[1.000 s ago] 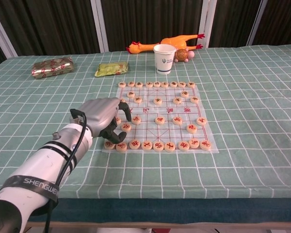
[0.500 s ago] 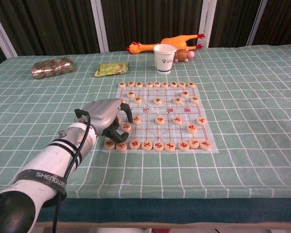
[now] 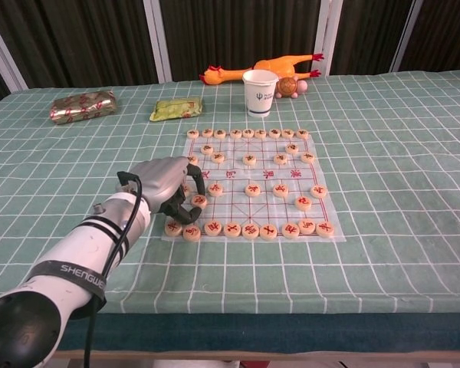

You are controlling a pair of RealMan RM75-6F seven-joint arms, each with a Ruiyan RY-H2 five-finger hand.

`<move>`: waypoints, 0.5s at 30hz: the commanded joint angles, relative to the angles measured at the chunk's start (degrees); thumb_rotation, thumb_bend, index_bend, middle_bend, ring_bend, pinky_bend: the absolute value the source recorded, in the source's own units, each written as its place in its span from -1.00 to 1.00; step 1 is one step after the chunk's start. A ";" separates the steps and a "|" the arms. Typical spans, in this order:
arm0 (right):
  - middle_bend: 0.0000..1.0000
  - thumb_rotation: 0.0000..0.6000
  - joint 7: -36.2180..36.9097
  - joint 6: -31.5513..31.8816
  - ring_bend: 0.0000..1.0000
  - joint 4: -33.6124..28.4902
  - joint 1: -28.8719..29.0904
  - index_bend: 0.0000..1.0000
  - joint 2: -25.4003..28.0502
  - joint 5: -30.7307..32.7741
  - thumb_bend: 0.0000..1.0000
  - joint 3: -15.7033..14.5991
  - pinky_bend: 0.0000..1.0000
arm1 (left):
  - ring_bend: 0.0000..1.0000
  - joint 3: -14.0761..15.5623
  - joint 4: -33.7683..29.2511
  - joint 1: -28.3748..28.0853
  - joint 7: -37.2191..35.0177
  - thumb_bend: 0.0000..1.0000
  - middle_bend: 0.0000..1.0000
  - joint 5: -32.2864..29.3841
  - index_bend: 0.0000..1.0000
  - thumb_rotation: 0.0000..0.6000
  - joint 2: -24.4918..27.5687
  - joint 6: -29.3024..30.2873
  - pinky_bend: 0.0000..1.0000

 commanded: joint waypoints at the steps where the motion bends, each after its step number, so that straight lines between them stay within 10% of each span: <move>1: -1.00 1.00 0.00 0.25 -1.00 0.07 -0.11 -1.00 -0.08 0.06 -0.70 0.10 -1.00 | 1.00 -0.17 0.47 -0.29 -0.64 -0.30 1.00 -0.18 -0.04 1.00 -0.18 -0.17 1.00; 15: -1.00 1.00 -0.72 -0.31 -1.00 -0.05 0.05 -1.00 -0.38 -0.04 -0.70 0.04 -1.00 | 1.00 0.67 -5.80 -0.28 -0.14 -0.29 1.00 2.71 0.08 1.00 1.85 4.19 1.00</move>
